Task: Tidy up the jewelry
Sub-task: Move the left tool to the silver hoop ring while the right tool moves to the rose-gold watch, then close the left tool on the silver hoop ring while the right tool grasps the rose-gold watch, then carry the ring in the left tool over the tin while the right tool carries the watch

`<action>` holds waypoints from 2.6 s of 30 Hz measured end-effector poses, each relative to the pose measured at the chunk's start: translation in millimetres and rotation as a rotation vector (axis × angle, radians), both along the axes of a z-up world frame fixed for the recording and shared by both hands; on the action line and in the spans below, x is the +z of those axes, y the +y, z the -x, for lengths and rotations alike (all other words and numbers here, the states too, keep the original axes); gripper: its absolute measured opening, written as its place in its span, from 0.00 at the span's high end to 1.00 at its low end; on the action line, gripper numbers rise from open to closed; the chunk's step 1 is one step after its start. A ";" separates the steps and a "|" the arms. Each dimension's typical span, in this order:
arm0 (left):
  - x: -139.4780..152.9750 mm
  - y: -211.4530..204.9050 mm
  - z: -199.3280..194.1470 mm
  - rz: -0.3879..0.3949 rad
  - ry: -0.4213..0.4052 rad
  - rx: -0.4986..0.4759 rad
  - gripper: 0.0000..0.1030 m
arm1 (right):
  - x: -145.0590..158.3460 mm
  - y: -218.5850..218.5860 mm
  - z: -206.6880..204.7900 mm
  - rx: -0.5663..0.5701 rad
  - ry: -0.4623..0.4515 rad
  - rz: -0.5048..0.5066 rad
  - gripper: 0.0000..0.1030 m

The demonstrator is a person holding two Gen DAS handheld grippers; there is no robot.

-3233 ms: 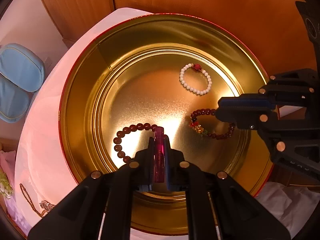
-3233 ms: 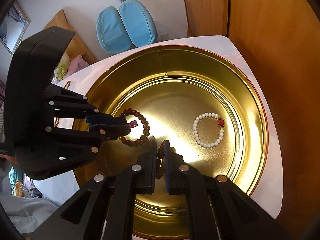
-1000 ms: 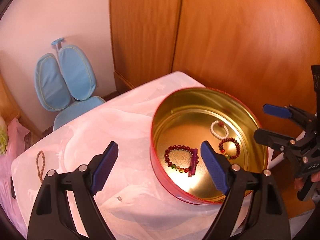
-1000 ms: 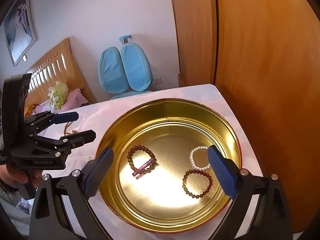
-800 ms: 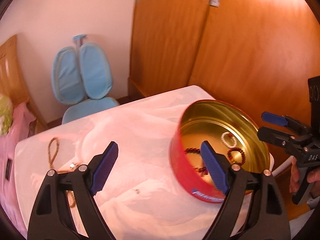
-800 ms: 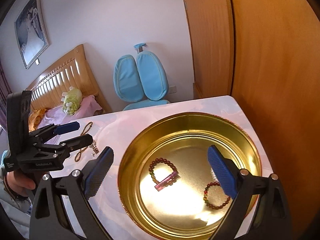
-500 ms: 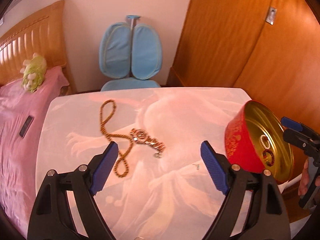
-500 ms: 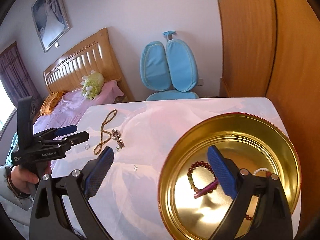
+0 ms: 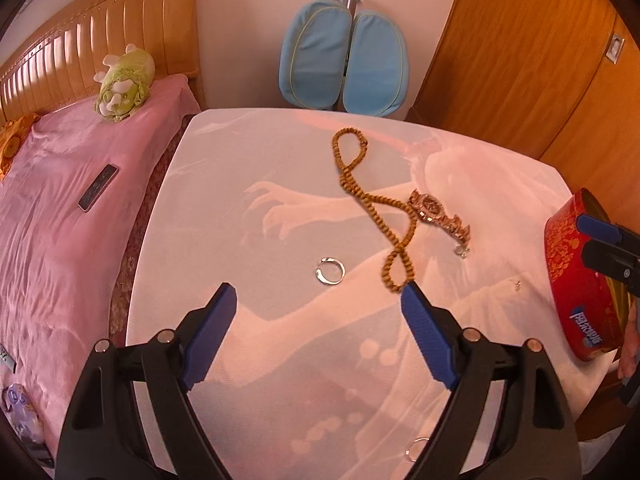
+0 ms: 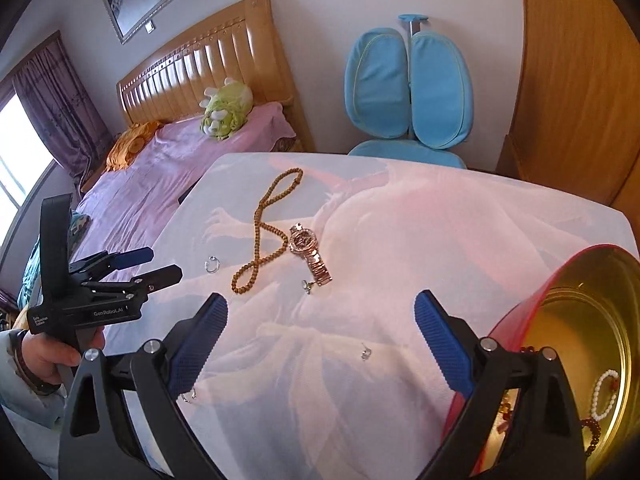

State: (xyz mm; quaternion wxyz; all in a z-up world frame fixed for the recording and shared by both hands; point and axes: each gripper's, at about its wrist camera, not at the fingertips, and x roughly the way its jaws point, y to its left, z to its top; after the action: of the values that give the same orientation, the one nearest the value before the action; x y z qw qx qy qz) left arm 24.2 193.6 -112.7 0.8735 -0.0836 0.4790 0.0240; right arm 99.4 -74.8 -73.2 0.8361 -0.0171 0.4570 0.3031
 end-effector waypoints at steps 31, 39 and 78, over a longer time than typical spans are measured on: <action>-36.0 -10.0 -30.1 -0.131 -0.085 -0.330 0.71 | -82.4 89.8 -54.9 0.102 -0.094 0.201 0.58; -30.1 -4.7 -25.9 -0.076 -0.081 -0.284 0.80 | -74.9 90.2 -43.7 0.095 -0.083 0.197 0.69; 89.3 -185.1 -38.4 0.056 -0.253 -0.502 0.80 | 70.1 -189.5 76.0 -0.342 -0.310 -0.017 0.69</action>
State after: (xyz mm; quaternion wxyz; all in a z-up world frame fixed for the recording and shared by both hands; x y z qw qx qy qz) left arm 62.6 8.4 -23.4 0.9023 0.0114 0.3724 -0.2170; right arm 23.5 -264.2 -3.1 0.9356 0.0215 0.3168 0.1546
